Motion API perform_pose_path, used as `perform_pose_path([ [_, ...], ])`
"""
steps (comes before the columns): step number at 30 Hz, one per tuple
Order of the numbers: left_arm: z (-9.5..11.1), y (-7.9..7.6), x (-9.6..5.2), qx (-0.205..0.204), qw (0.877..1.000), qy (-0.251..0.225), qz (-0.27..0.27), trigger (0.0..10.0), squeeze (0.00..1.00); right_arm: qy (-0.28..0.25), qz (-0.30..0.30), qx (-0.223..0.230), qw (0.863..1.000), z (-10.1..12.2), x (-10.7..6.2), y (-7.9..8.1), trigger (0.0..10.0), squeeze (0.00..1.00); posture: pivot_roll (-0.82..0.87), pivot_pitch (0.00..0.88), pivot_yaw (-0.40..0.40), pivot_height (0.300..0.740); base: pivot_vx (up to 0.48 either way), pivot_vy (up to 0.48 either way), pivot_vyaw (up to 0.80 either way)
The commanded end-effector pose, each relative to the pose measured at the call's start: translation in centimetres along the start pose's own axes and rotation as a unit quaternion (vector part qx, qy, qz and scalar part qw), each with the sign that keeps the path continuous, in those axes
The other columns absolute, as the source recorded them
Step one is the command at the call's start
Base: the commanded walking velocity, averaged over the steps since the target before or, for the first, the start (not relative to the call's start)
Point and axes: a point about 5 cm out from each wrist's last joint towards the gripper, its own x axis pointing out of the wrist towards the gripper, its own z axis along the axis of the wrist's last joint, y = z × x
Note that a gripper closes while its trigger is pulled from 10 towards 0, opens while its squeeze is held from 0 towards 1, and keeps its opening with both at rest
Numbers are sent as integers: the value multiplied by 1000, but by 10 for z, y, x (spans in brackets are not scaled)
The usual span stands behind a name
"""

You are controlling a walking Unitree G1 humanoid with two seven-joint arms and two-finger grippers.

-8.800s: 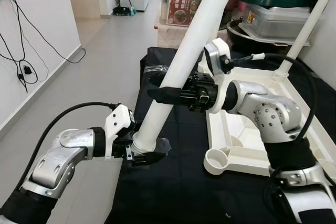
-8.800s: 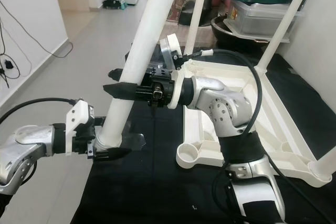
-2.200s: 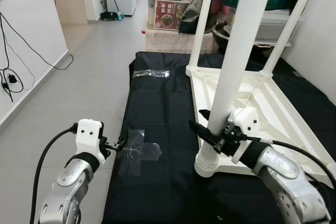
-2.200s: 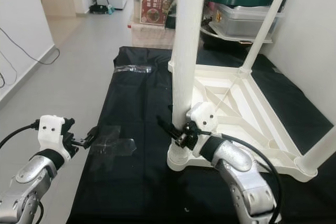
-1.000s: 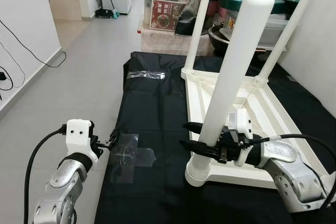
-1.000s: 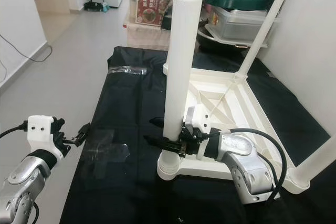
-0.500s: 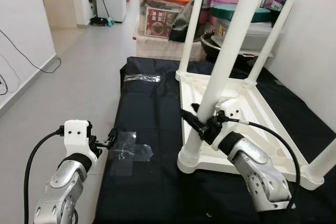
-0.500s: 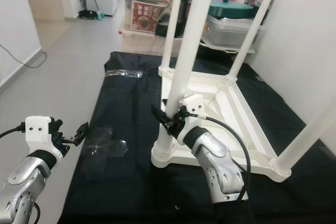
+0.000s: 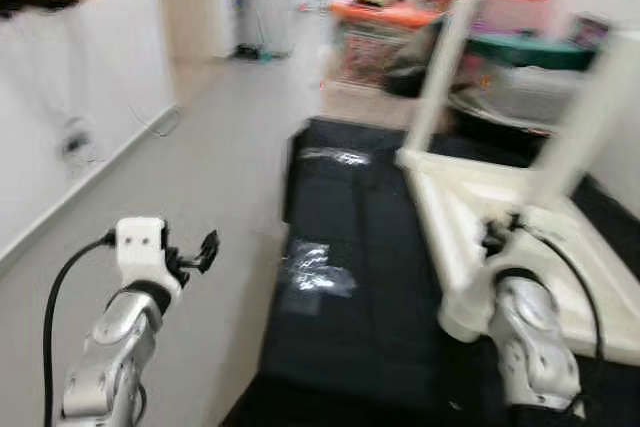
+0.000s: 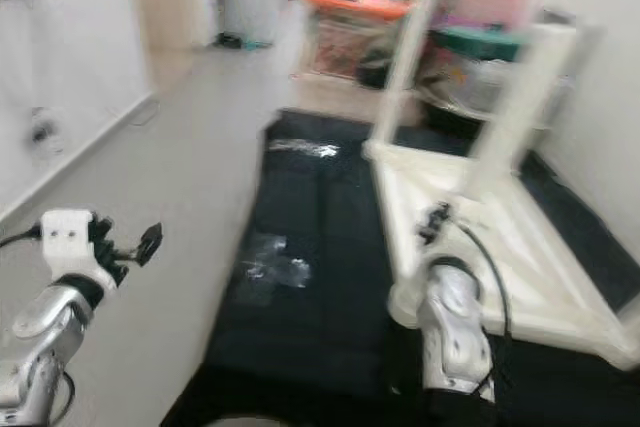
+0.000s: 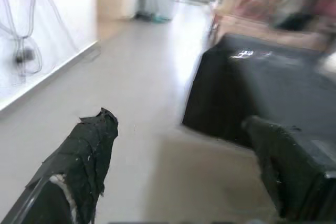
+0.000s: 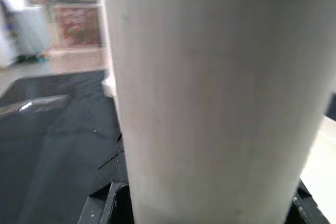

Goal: Building children table

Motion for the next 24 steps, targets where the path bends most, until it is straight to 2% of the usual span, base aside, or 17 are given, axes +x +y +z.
perform_pose_path([
  [1,1,0,4,8,1000,5,4,10000,0,84,-35,-17,996,-39,-12,-5,0,0,-27,0,-89,740,0,0,0],
  [4,0,4,5,10,1000,6,13,10000,0,90,-44,-13,995,-40,-16,2,0,0,-26,0,-87,740,0,0,0],
  [8,-1,7,5,12,1000,9,15,10000,0,85,-37,-9,996,-36,-15,9,0,0,-29,0,-87,740,0,0,0],
  [9,-1,7,5,12,1000,10,16,10000,0,87,-30,-6,996,-35,-15,12,3020,0,-32,0,-86,740,0,0,0],
  [11,-2,8,6,13,1000,11,16,10000,0,89,-25,-4,996,-35,-15,14,3020,0,-32,0,-86,740,0,0,0],
  [12,-2,7,6,14,1000,11,16,10000,0,91,-16,-7,996,-34,-15,16,10000,0,-34,0,-85,740,0,0,0],
  [14,-2,6,7,14,1000,12,16,10000,0,88,-5,-3,996,-32,-16,18,10000,0,-36,0,-84,740,0,0,0],
  [15,-3,5,7,14,1000,12,15,10000,0,80,6,5,997,-29,-17,19,10000,1000,-38,0,-82,740,0,0,0],
  [23,-3,3,8,15,1000,12,11,10000,0,45,39,24,998,-14,-17,24,10000,1000,-43,0,-77,740,0,0,0],
  [24,-3,2,8,15,1000,11,9,10000,0,22,56,29,998,-2,-14,25,10000,1000,-47,0,-75,740,0,0,0],
])
